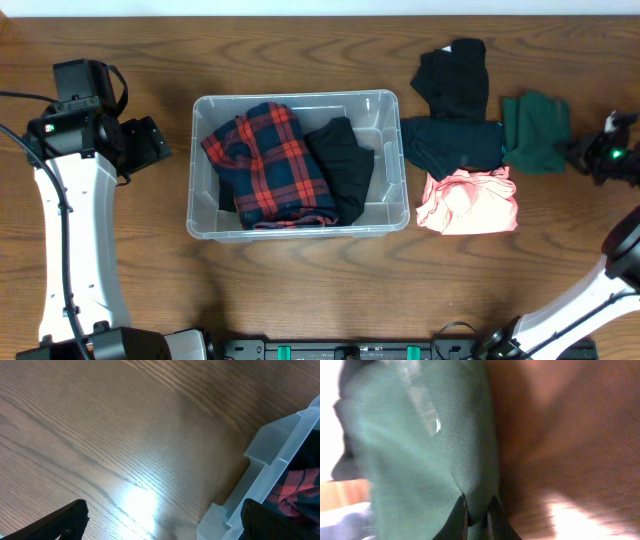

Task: Pack container
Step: 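Carry the green cloth with the right gripper into the bin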

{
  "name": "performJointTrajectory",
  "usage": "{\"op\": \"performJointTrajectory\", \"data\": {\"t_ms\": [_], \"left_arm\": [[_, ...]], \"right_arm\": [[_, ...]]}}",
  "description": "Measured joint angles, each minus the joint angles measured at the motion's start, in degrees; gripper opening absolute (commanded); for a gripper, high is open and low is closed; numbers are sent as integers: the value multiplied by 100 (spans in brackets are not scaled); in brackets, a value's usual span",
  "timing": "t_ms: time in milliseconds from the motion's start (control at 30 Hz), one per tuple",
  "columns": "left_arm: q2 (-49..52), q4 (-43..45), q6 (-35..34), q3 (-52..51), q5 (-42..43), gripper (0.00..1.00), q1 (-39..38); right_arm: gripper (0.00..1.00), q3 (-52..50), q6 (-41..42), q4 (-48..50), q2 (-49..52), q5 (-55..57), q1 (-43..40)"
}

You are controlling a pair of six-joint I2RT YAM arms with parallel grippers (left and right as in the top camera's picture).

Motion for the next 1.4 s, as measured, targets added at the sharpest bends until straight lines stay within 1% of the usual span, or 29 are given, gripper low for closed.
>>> {"op": "performJointTrajectory", "data": {"t_ms": [133,233,300,400,533,700,767,1000,1100,1200,1267,1400], "left_arm": [[0,0,-2,0,0,98,0],[0,0,-2,0,0,98,0],[0,0,-2,0,0,98,0],[0,0,-2,0,0,98,0],[0,0,-2,0,0,98,0],[0,0,-2,0,0,98,0],[0,0,-2,0,0,98,0],[0,0,-2,0,0,98,0],[0,0,-2,0,0,98,0],[0,0,-2,0,0,98,0],[0,0,0,0,0,98,0],[0,-2,-2,0,0,98,0]], "right_arm": [[1,-28,402,337,-960,-640,136],[1,-22,706,472,-1849,-968,422],[1,-11,907,487,-2441,-1198,758],[1,-2,1156,498,-3053,-1440,1410],[1,0,1388,553,-3464,-1628,2406],[1,0,1541,684,-3534,-1679,3685],[1,0,1556,761,-3506,-1491,4365],[1,0,1259,1263,-3128,-946,5794],[1,0,925,1244,-2815,-732,6061],[1,0,581,1014,-2472,-492,6135],[1,-2,317,708,-2240,-247,6135],[1,-4,-144,-258,-1886,680,6127]]}}
